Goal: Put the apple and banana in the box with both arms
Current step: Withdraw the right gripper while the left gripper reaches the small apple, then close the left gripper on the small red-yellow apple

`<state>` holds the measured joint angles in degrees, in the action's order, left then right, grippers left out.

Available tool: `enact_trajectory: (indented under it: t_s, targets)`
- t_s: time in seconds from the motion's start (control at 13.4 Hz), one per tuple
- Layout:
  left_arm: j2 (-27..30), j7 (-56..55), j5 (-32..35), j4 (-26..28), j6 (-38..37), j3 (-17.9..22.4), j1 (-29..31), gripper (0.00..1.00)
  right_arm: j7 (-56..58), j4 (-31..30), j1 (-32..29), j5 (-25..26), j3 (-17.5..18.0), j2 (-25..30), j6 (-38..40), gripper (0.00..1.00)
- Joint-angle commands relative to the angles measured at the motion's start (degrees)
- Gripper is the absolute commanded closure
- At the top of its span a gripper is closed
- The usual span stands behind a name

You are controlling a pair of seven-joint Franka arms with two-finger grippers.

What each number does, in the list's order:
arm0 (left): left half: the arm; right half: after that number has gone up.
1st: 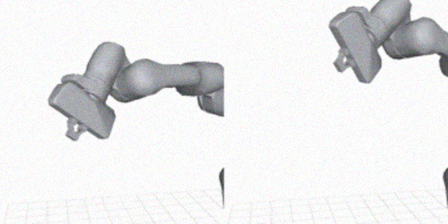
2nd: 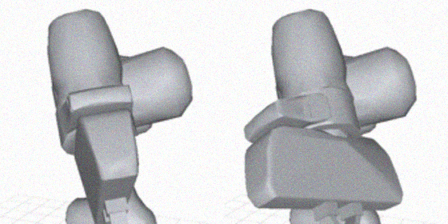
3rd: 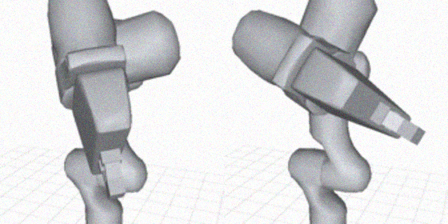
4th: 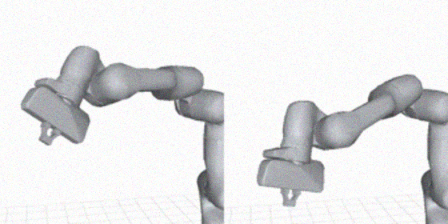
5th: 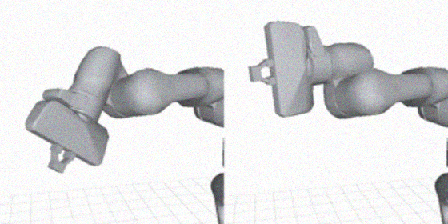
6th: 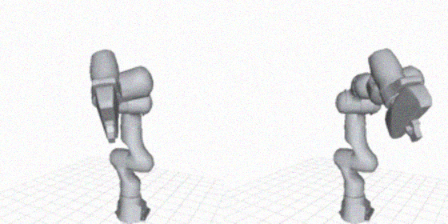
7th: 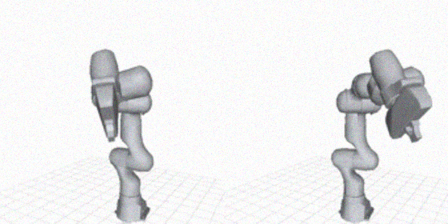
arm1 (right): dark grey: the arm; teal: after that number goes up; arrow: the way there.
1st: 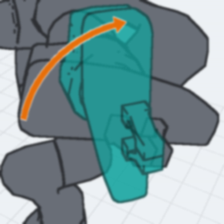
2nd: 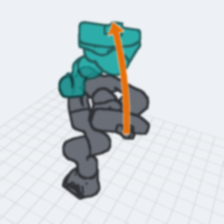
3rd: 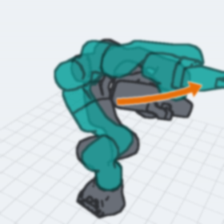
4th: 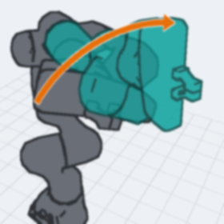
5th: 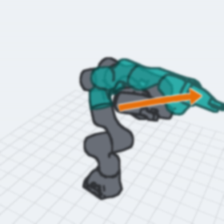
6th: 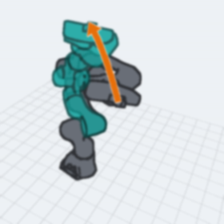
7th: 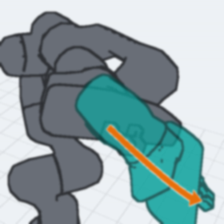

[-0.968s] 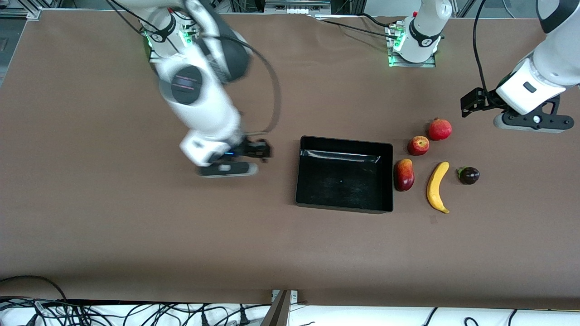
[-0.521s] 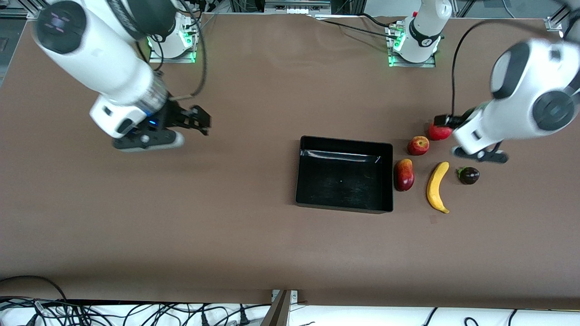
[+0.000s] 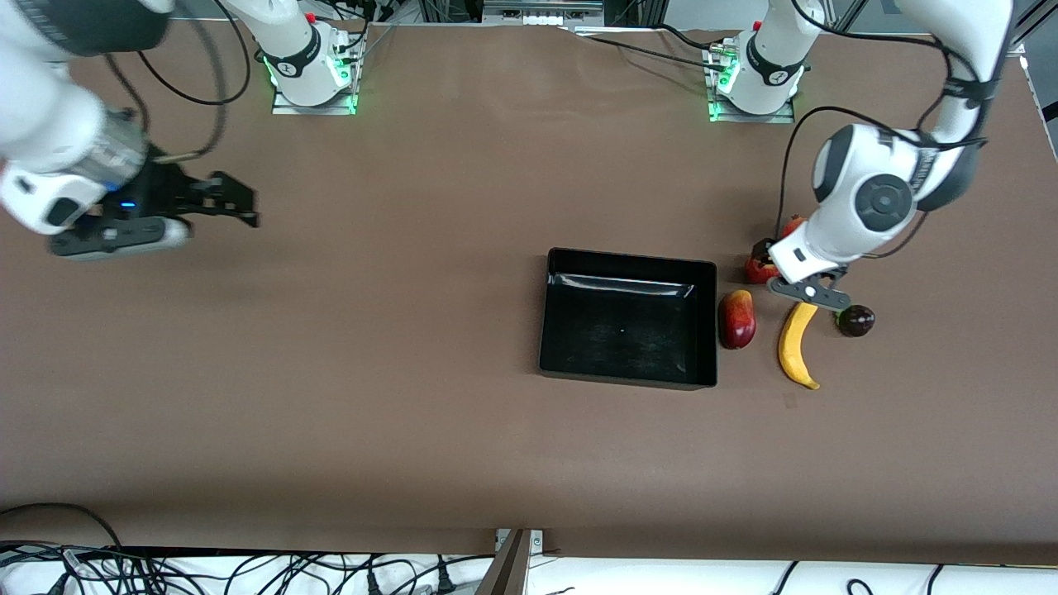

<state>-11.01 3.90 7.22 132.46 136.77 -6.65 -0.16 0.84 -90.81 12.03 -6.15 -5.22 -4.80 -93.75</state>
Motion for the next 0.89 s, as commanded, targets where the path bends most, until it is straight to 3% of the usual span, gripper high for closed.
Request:
enact_trajectory:
  t_s: [0.0,0.22,0.37,0.52,0.6,0.67,0.82]
  targets:
    - [0.2,1.2,1.1,6.4,9.7,-0.3,0.4,0.0,3.1,-3.4,-9.5,0.8,7.0,2.9,-0.8,0.0]
    - [-3.1,0.6,1.1,7.6,14.0,-0.2,0.4,0.0,2.8,-3.3,-10.2,2.8,7.4,3.7,-0.9,0.0]
    - [-3.6,0.8,1.1,7.4,14.0,-0.2,0.4,0.53,2.5,-3.2,-10.3,3.2,7.1,3.5,-0.9,0.0]
    - [-3.2,1.1,1.2,7.1,13.5,-0.1,0.4,0.82,2.3,-2.7,-10.3,4.1,7.2,3.2,-1.3,0.0]
    - [-2.3,1.0,1.1,6.8,13.1,-0.2,0.4,0.9,2.3,-2.6,-10.4,4.2,7.2,3.2,-1.6,0.0]
    - [-0.5,0.8,1.1,5.7,10.9,-0.3,0.3,0.92,2.3,-2.6,-10.4,4.2,7.1,3.0,-1.5,0.0]
    - [1.4,0.2,0.9,-2.1,-3.1,-0.6,-0.4,0.91,2.4,-1.8,-10.4,4.2,6.6,3.0,-1.5,0.0]
